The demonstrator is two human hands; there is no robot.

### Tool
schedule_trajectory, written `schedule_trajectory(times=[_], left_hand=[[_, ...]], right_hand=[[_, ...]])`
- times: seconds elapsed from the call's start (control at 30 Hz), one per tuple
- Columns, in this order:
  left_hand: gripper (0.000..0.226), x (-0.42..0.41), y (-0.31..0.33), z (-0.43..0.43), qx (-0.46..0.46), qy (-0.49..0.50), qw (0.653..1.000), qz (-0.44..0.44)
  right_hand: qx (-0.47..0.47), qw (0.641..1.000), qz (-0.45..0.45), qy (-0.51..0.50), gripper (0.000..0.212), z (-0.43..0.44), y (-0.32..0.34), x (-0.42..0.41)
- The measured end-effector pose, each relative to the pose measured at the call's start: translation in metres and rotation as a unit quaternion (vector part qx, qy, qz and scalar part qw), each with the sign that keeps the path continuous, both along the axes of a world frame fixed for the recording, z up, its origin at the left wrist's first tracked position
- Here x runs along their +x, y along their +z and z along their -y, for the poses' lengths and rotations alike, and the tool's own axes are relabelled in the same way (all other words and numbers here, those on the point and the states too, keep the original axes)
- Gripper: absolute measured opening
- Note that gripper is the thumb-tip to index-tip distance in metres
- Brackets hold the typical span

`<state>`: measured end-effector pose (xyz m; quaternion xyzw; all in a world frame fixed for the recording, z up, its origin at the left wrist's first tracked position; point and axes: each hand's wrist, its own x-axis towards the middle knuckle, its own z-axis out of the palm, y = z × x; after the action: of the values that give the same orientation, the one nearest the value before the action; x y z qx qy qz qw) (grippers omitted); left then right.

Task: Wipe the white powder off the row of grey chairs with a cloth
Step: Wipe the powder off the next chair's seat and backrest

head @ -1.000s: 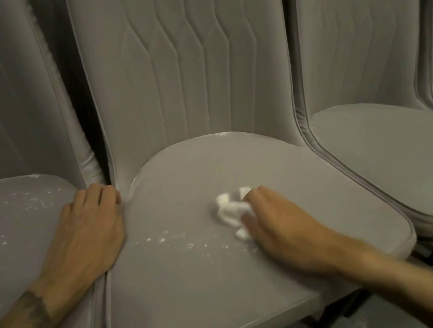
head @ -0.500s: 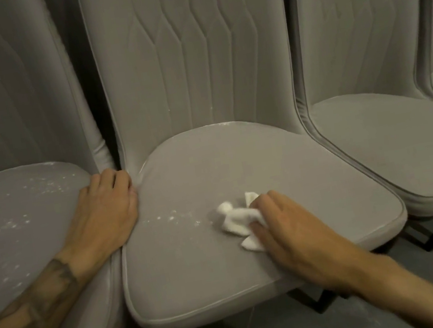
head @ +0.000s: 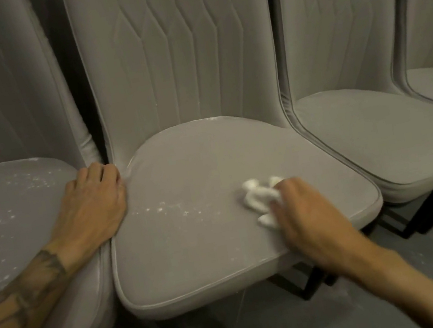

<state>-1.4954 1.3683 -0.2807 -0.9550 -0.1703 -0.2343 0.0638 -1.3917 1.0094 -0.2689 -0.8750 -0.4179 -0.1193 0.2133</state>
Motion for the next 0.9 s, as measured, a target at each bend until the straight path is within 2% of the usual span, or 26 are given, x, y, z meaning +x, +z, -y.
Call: schedule_trajectory(times=[0.07, 0.1, 0.17, 0.27, 0.33, 0.4, 0.5, 0.53, 0.6, 0.7, 0.77, 0.83, 0.9], left_hand=[[0.021, 0.0, 0.0, 0.0, -0.007, 0.0, 1.0, -0.006], [0.021, -0.001, 0.0, 0.0, -0.008, 0.001, 1.0, -0.008], [0.022, -0.001, 0.0, 0.0, -0.001, 0.0, 1.0, -0.016], [0.024, -0.001, 0.001, 0.002, -0.015, 0.001, 1.0, -0.013], [0.024, 0.0, 0.001, 0.002, -0.024, -0.003, 1.0, -0.003], [0.023, 0.0, 0.0, 0.0, -0.026, -0.009, 1.0, 0.007], [0.017, 0.0, 0.004, 0.0, -0.065, -0.002, 0.998, 0.01], [0.017, -0.001, 0.004, 0.0, -0.074, 0.004, 0.997, 0.007], [0.026, -0.004, 0.007, 0.005, -0.086, 0.023, 0.996, -0.009], [0.04, -0.017, 0.013, 0.015, -0.066, 0.018, 0.997, -0.035], [0.043, -0.033, 0.016, 0.021, -0.057, 0.026, 0.997, -0.042], [0.041, -0.049, 0.014, 0.024, -0.05, 0.043, 0.997, -0.044], [0.037, -0.061, 0.01, 0.023, -0.058, 0.059, 0.996, -0.038]], right_hand=[[0.015, 0.994, -0.002, -0.104, 0.02, 0.016, 0.002, 0.016], [0.014, 0.992, 0.018, -0.124, 0.021, 0.012, 0.004, 0.011], [0.016, 0.997, 0.035, -0.07, 0.029, -0.01, -0.001, -0.015], [0.017, 0.998, -0.023, 0.05, 0.035, -0.049, 0.0, -0.061], [-0.001, 0.995, 0.009, 0.097, 0.048, -0.055, 0.003, -0.058], [-0.002, 0.998, 0.01, 0.063, 0.054, -0.044, 0.003, -0.032], [0.016, 0.998, 0.008, -0.054, 0.048, -0.033, 0.002, 0.004], [0.018, 0.998, 0.017, -0.057, 0.046, -0.039, 0.002, 0.003], [0.011, 1.0, 0.025, 0.001, 0.038, -0.06, -0.001, -0.015], [-0.008, 0.986, 0.016, 0.163, 0.029, -0.075, 0.002, -0.036], [-0.014, 0.982, 0.007, 0.19, 0.03, -0.08, 0.004, -0.009], [-0.023, 0.991, 0.003, 0.135, 0.037, -0.094, 0.006, 0.037], [-0.038, 0.998, -0.033, 0.046, 0.03, -0.117, 0.007, 0.076]])
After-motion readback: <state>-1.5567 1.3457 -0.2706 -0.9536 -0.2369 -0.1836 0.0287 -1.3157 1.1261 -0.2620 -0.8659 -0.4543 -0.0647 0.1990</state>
